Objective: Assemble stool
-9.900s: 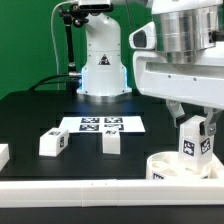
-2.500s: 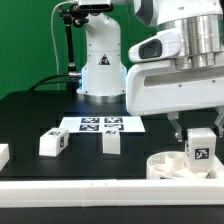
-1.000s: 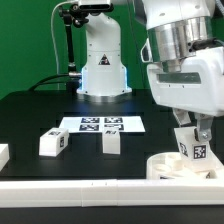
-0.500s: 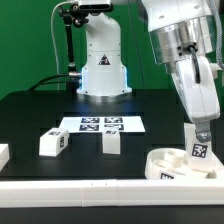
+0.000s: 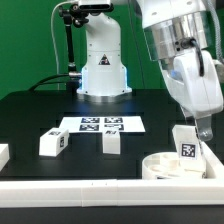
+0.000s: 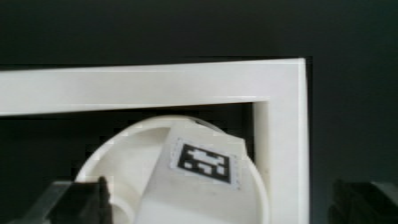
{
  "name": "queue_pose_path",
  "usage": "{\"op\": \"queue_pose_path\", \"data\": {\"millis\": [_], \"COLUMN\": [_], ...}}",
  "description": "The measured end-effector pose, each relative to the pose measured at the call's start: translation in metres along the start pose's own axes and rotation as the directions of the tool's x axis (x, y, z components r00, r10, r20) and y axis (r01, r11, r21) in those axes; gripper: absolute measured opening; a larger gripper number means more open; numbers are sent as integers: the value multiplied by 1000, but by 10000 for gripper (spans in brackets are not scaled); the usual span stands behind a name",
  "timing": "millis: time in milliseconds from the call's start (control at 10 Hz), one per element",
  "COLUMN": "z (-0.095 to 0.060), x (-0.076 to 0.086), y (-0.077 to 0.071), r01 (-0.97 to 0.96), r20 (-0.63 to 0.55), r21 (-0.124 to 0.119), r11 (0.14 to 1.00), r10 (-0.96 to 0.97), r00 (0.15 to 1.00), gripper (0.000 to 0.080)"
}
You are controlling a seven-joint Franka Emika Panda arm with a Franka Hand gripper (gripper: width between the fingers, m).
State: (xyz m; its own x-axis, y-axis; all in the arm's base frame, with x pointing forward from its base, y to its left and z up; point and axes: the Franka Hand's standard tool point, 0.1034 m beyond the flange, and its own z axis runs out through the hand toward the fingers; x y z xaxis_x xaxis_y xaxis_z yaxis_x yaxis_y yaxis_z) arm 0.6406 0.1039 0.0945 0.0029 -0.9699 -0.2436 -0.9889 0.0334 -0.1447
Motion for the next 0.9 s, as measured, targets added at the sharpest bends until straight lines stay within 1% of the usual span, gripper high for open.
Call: {"op": "queue_pose_path", "data": {"millis": [100,200,400,500,600,800,900], "z": [-4,-2,-2,-1,-3,-10,-11], "x": [0,-1,-1,-1,0,-1,-2], "y": [-2,-1,-1,2,6,3,3], "r01": [63,61,200,302,454,624,698], "r20": [-1,0,-2,3,23,57,67], "r21": [8,6,4,-20,-70,-89,-93], "r11": [998,998,980,953,888,777,710], "r10": [-63,-61,-200,-302,-454,-621,-695], "r00": [998,998,980,953,891,782,716], "gripper": [643,643,649,649,649,649,649]}}
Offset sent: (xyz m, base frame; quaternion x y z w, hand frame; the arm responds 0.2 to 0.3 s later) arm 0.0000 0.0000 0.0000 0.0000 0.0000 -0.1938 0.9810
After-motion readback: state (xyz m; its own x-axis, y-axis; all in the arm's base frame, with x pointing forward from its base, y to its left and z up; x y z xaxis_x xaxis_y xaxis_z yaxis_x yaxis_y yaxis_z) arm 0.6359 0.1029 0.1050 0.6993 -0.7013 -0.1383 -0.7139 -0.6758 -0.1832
